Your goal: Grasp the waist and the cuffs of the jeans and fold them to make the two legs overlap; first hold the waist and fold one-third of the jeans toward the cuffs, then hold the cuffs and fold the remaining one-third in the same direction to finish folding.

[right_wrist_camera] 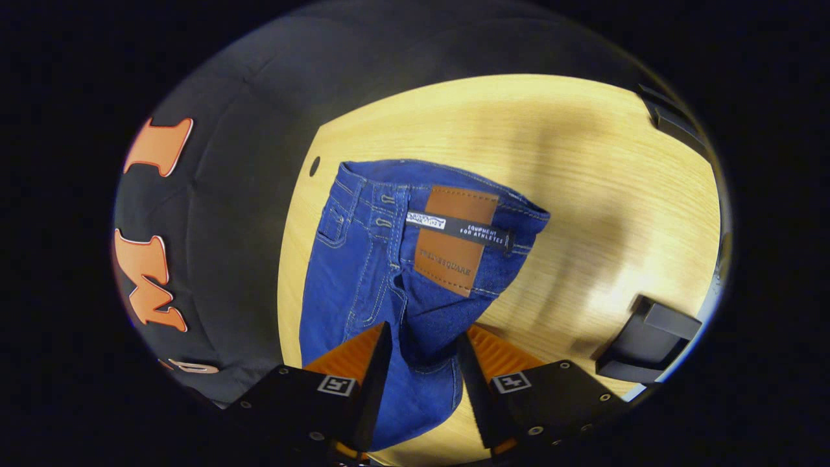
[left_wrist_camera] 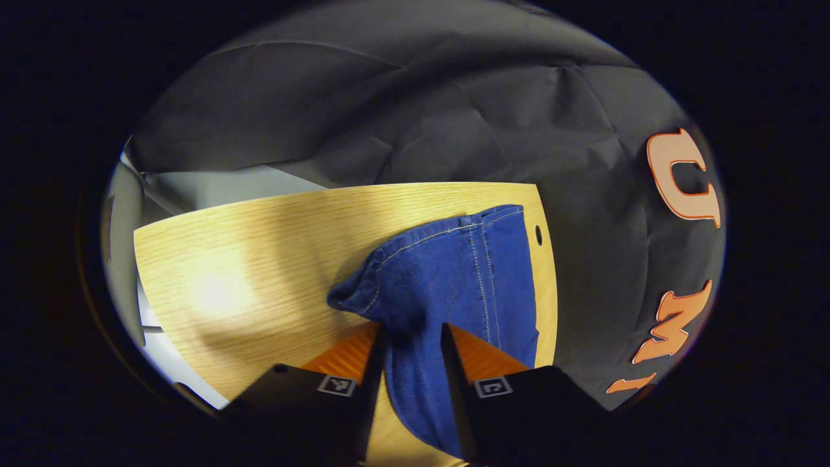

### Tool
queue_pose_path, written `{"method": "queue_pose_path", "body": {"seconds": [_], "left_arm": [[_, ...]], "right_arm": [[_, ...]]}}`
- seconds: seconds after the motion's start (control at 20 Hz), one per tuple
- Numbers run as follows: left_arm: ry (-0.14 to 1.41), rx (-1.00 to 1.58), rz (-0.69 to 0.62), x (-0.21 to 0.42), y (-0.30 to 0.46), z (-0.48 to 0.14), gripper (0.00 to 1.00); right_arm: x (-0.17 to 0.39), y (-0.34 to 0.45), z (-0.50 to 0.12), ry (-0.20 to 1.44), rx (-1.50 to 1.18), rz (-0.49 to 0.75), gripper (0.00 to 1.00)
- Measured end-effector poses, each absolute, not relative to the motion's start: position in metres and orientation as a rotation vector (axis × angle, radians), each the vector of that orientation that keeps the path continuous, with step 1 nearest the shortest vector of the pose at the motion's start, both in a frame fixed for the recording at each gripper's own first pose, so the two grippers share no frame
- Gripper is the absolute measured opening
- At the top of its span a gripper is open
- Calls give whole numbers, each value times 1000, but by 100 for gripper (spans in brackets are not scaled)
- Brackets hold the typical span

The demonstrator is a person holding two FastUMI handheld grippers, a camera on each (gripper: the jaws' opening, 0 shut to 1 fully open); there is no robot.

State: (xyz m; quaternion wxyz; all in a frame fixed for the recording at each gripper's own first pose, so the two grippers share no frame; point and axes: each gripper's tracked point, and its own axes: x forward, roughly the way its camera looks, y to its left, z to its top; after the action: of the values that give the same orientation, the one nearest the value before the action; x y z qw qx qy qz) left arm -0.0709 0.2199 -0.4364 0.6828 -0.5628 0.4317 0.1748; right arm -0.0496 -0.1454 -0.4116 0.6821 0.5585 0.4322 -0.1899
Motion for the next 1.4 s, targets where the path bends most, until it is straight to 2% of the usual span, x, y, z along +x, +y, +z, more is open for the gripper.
{"method": "queue_pose_path", "body": {"seconds": [0.05, 0.1, 0.15, 0.25, 0.3, 0.35, 0.9, 1.15, 1.4], "left_arm": [[971, -1270, 388, -71, 220, -439, 31], [977, -1282, 386, -73, 220, -443, 24], [952, -1301, 376, -69, 219, -444, 10], [950, -1306, 383, -77, 221, -440, 6], [944, -1304, 392, -75, 220, -440, 5], [942, -1293, 389, -78, 221, -437, 2], [874, -1238, 402, -57, 225, -377, 1], [897, -1222, 462, -31, 225, -357, 1], [884, -1166, 411, 12, 220, -341, 1]], "right_arm": [[-44, -147, -415, 969, 1274, -444, 47], [-44, -146, -412, 977, 1269, -429, 38], [-48, -144, -421, 1002, 1232, -444, 38], [-44, -147, -417, 984, 1253, -460, 19], [-46, -147, -418, 977, 1263, -465, 18], [-44, -146, -416, 964, 1285, -460, 12], [-41, -152, -369, 908, 1357, -439, 12], [-13, -147, -347, 963, 1388, -432, 12], [26, -143, -328, 1003, 1397, -426, 12]]}}
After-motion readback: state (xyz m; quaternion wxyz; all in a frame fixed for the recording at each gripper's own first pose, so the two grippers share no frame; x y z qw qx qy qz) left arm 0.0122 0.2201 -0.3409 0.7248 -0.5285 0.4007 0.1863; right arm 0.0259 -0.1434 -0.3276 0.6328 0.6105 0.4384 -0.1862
